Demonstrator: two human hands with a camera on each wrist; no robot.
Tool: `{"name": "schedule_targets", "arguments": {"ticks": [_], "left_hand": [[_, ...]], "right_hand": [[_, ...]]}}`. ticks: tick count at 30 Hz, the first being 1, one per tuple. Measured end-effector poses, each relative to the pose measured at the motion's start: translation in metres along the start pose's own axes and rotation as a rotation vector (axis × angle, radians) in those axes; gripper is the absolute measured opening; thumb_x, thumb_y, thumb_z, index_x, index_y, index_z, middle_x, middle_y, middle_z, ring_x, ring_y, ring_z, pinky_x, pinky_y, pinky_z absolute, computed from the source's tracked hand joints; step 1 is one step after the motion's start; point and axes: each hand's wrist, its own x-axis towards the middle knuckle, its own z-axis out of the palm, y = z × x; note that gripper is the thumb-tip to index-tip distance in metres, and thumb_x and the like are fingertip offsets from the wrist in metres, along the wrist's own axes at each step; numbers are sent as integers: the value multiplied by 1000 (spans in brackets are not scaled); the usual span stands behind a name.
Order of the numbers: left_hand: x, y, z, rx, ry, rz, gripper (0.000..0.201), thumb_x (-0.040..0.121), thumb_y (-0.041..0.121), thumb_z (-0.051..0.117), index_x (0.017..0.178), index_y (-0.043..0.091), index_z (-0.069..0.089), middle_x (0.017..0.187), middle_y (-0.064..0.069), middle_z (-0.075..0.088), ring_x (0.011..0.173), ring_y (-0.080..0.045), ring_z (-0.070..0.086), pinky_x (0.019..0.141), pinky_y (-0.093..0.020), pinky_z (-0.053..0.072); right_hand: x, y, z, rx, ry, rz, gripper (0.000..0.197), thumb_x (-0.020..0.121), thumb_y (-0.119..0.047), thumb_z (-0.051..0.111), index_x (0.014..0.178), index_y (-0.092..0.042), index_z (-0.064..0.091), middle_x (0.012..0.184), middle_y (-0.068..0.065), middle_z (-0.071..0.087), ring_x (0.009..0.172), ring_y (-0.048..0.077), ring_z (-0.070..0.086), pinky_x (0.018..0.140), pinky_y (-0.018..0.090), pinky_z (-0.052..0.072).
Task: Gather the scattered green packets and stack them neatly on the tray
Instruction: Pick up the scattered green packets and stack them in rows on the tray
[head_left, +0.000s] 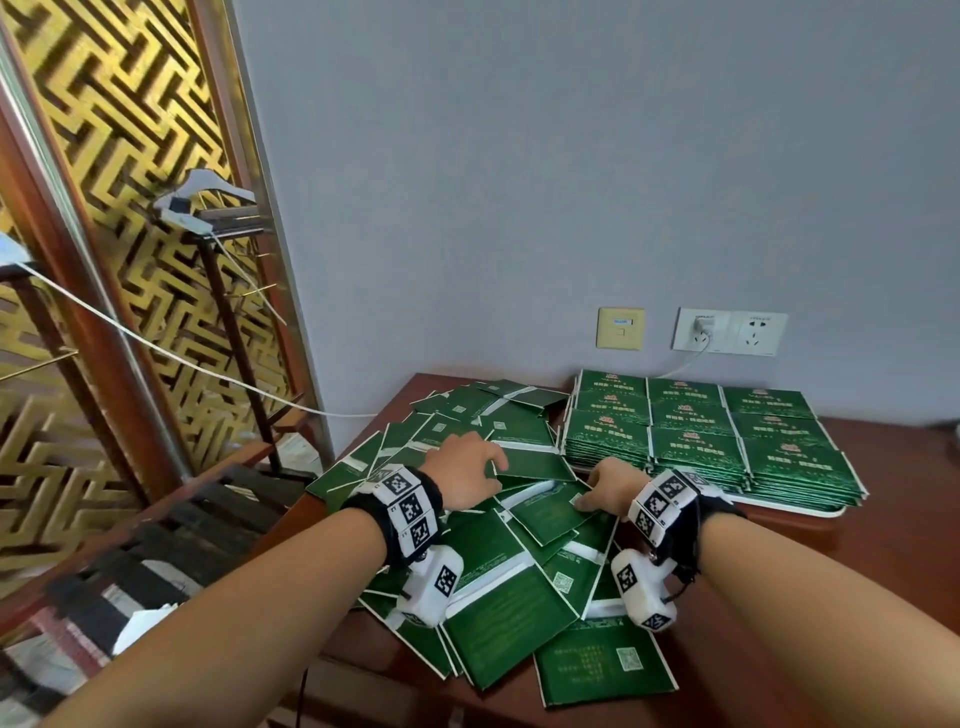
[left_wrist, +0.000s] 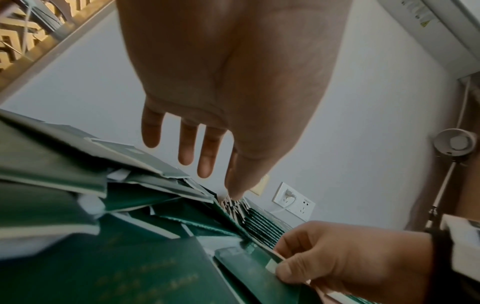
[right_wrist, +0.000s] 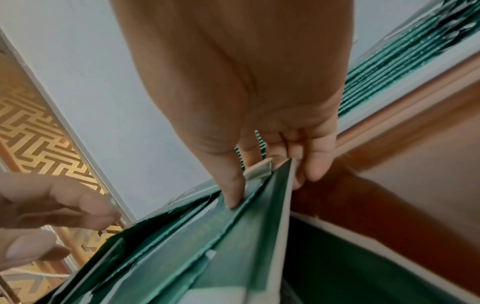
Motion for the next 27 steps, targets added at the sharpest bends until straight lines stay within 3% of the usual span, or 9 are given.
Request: {"name": "schedule_targets", "arguments": {"ticks": [5, 9, 11, 15, 20, 24, 27], "left_hand": [[6, 17, 6, -4, -6, 47, 28, 91, 29, 65, 119, 31, 64, 124, -3, 54, 117, -25, 48, 102, -46, 43], [13, 32, 14, 0, -5, 92, 29, 89, 26, 67, 119, 26, 66, 124, -2, 57, 115, -22, 53, 100, -39, 46], [17, 43, 19, 8, -6, 123, 29, 88, 27, 68, 118, 26, 66, 121, -1, 57, 113, -21, 54, 99, -37, 46], [26, 69, 31, 3, -57, 160, 31, 86, 26, 71, 116, 26, 67, 122, 2, 60, 109, -19, 58, 98, -37, 49], [38, 92, 45, 28, -147, 192, 39, 82, 30, 73, 120, 27, 64, 122, 2, 62, 106, -18, 61, 95, -37, 51], [45, 103, 50, 79, -217, 210, 47, 84, 29, 73, 128, 26, 60, 134, 3, 57, 120, -19, 55, 105, -39, 43], [47, 109, 52, 106, -281, 202, 51, 85, 29, 73, 133, 28, 57, 140, 6, 53, 128, -19, 49, 110, -43, 37]], "right_hand": [[-6, 13, -10, 125, 57, 2, 19, 85, -20, 72, 99, -10, 65, 74, -1, 62, 60, 12, 57, 49, 20, 44], [-9, 36, -22, 234, 88, 33, 12, 83, -11, 73, 89, -10, 62, 82, 9, 68, 54, 14, 64, 47, 25, 48], [-14, 50, -29, 204, 119, 22, 16, 81, -12, 72, 95, -9, 65, 87, 7, 68, 54, 8, 60, 55, 27, 49], [-28, 78, -45, 235, 141, 47, 23, 86, -6, 63, 108, -7, 65, 75, -3, 57, 61, 10, 54, 42, 19, 44], [-39, 112, -58, 228, 196, 71, 32, 88, 1, 50, 113, -11, 67, 106, 8, 65, 82, 19, 59, 67, 24, 48], [-45, 133, -62, 246, 194, 96, 40, 86, 5, 47, 116, -16, 63, 107, 4, 62, 66, 12, 56, 51, 20, 41], [-47, 145, -62, 242, 217, 106, 45, 82, 4, 49, 118, -20, 60, 106, 3, 63, 63, 11, 57, 49, 21, 42]]}}
